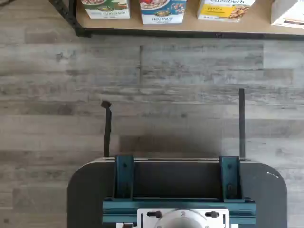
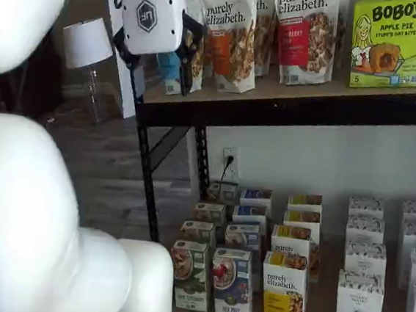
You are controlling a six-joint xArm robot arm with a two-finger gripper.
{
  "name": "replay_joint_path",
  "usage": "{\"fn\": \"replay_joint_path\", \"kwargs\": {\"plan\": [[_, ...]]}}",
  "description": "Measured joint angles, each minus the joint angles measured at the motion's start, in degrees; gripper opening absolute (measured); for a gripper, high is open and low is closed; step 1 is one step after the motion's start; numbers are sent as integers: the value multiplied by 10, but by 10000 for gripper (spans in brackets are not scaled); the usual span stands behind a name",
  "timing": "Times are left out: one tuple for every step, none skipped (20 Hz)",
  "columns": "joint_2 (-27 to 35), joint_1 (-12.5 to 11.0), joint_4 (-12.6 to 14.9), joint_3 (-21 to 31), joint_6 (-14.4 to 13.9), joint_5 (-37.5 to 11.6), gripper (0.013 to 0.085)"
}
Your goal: Pick up the blue and white box that is on the bottom shelf, the second box from the left
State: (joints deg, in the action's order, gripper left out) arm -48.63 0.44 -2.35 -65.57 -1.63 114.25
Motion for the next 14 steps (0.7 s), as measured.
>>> {"fn": "replay_joint_path", "kwargs": {"plan": [[1, 19, 17, 0, -12, 0, 850], [1, 20, 17, 0, -13, 0, 850], [1, 21, 17, 0, -14, -1, 850], [2, 23, 17, 1, -16, -1, 850], [2, 26, 16, 1, -19, -1, 850], [2, 27, 16, 2, -21, -2, 850], [2, 29, 16, 2, -22, -3, 850], [2, 29, 15, 3, -23, -4, 850], [2, 30, 15, 4, -24, -5, 850], [1, 30, 14, 6, -24, -7, 850], [0, 30, 14, 7, -25, -8, 850], [-1, 30, 12, 9, -25, -10, 850], [-1, 30, 12, 11, -25, -12, 850], [-2, 30, 11, 13, -25, -13, 850]]}}
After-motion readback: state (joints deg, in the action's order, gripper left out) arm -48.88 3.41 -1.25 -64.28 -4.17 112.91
